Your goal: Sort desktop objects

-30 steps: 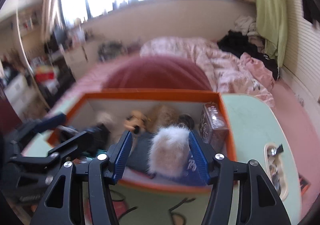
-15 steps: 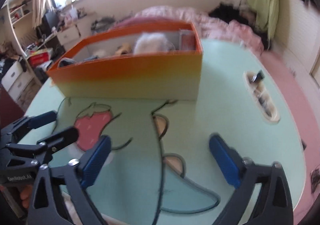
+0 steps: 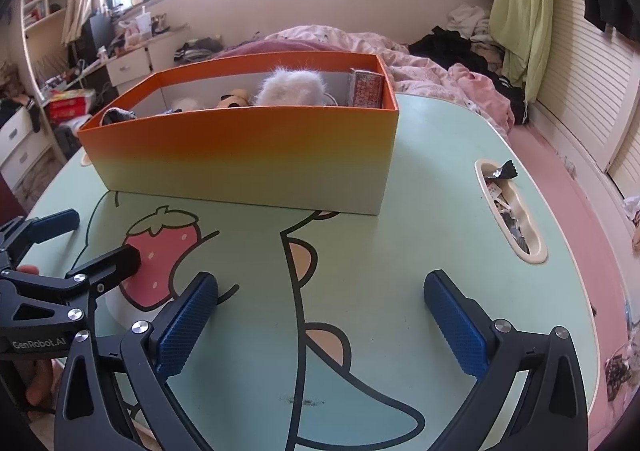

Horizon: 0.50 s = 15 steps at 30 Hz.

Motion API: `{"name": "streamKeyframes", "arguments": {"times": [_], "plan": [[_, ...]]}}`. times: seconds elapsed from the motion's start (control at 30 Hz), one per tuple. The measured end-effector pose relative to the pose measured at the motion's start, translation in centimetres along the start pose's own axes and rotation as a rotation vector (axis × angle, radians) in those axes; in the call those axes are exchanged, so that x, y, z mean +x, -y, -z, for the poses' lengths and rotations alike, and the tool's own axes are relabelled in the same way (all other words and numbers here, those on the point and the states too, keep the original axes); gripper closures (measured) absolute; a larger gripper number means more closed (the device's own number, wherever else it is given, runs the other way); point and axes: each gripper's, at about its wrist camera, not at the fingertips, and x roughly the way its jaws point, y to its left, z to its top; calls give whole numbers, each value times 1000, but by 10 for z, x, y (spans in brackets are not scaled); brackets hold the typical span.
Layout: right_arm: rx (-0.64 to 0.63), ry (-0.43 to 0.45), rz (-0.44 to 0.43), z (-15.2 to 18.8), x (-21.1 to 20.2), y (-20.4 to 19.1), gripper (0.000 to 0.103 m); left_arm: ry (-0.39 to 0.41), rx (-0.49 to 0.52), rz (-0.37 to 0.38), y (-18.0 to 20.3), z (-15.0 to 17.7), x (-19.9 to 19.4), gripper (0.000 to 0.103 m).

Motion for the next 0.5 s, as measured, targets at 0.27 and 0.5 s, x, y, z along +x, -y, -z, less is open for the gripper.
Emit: {"name": "streamKeyframes", "arguments": {"times": [0.27, 0.5], "plan": [[1, -2, 4, -2, 1, -1, 0, -46, -22, -22, 7, 0, -3, 0], [0, -3, 4, -3, 1, -1, 0, -18, -27, -24, 9, 4, -5, 0]]}}
